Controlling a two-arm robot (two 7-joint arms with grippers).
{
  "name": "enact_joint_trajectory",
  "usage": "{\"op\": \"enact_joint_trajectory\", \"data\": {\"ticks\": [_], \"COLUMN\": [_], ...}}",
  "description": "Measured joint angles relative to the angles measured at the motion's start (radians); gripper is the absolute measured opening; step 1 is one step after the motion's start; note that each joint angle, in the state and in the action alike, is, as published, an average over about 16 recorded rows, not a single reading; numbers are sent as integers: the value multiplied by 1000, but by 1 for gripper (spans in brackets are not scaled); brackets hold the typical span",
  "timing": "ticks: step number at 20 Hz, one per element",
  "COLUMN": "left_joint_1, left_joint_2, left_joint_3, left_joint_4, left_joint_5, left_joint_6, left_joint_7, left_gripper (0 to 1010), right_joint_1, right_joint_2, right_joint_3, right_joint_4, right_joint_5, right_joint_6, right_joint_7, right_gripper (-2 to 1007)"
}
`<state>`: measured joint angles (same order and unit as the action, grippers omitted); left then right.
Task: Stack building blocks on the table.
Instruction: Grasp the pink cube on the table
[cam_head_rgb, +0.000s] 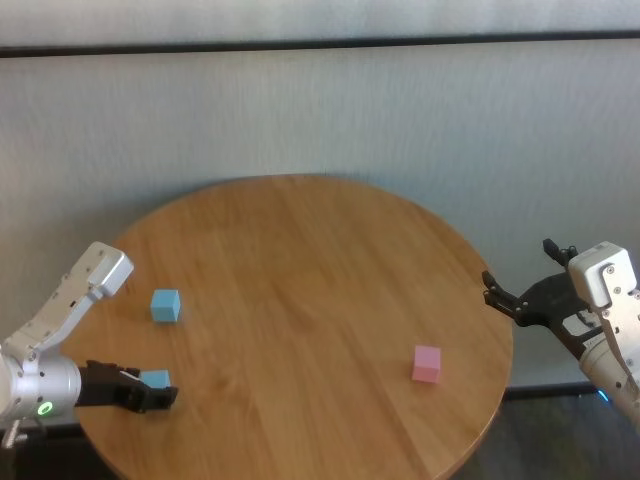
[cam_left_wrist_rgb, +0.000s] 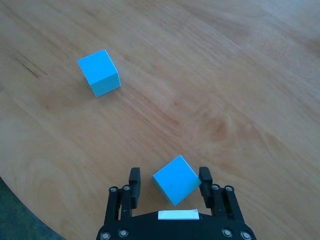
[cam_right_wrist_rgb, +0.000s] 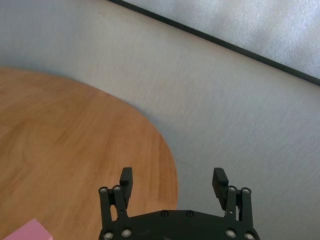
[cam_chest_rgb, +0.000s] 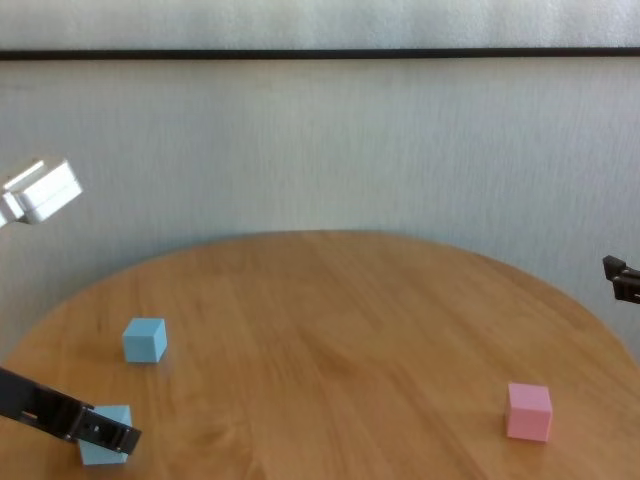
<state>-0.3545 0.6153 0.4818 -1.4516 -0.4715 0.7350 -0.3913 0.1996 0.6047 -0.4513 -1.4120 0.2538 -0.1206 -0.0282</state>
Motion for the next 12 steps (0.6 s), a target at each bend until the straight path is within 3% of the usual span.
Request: {"op": "enact_joint_trajectory", "data": {"ticks": [7, 12], "left_joint_1": [2, 2], "left_joint_2": [0, 1], "left_joint_3": [-2, -2], "left_joint_4": [-2, -2], "left_joint_5": [-2, -1], "left_joint_6": [-3, -7], "left_joint_7": [1, -1], "left_gripper": [629, 569], "right_joint_1": [0, 0], "right_joint_2": [0, 0], "right_joint_3": [0, 0], "right_joint_4": [0, 0], "right_joint_5": [0, 0], "right_joint_6": [0, 0], "right_joint_7": [0, 0], "right_gripper": [1005, 1005]}}
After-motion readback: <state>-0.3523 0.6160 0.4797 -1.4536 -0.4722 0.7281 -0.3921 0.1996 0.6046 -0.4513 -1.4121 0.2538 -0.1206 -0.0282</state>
